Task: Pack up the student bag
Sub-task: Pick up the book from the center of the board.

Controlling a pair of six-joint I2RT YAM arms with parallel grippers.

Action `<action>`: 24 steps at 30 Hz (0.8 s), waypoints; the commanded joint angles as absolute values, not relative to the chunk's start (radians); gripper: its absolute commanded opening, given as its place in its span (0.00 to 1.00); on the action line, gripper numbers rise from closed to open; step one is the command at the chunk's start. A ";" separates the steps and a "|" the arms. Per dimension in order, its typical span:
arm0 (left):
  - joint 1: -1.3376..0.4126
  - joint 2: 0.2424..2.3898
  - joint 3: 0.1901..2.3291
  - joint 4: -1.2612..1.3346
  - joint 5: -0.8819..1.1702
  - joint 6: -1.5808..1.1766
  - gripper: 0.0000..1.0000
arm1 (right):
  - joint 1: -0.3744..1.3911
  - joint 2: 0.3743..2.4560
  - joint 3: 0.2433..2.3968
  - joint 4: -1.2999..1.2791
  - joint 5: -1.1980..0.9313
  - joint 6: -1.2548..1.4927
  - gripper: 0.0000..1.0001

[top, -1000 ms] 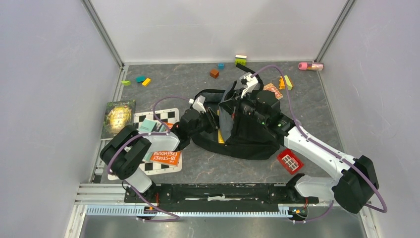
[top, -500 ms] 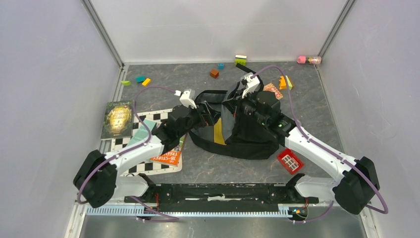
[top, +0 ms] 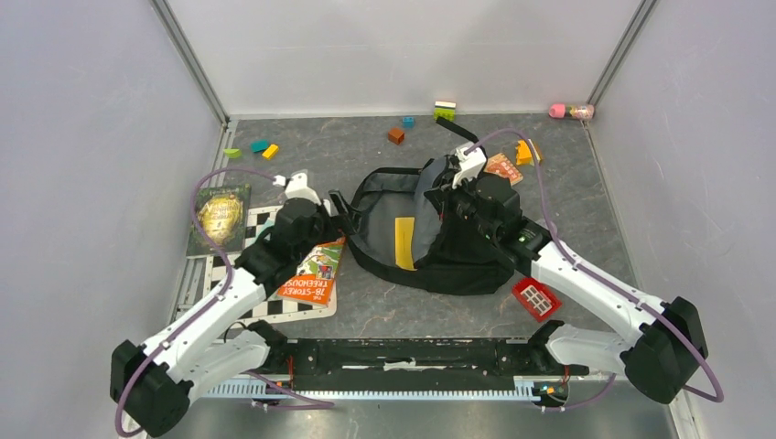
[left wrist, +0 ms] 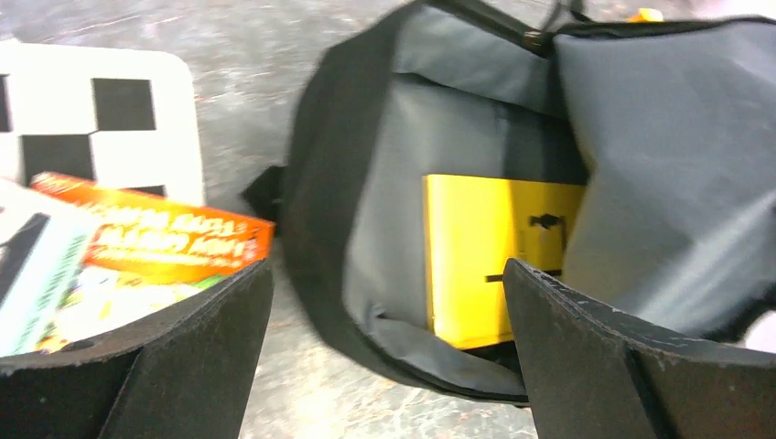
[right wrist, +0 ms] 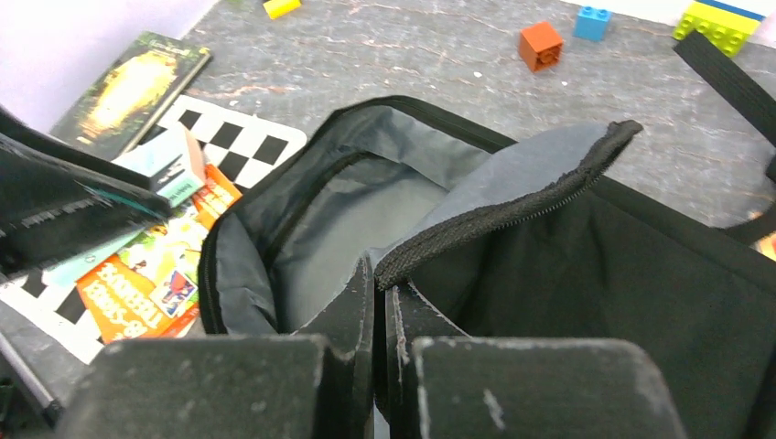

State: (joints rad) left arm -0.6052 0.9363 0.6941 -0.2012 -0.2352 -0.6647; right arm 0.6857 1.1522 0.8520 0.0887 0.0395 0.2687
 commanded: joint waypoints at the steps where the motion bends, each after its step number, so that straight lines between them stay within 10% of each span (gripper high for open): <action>1: -0.500 0.883 0.681 -0.423 -0.288 -0.737 1.00 | 0.686 1.105 0.821 0.098 0.137 0.219 0.00; 10: -0.210 0.907 0.678 -0.511 -0.168 -0.667 1.00 | 0.649 1.083 0.726 0.034 0.293 0.210 0.01; 24: -0.218 1.159 0.830 -0.621 -0.410 -0.514 1.00 | 0.583 1.041 0.538 0.059 0.311 0.232 0.29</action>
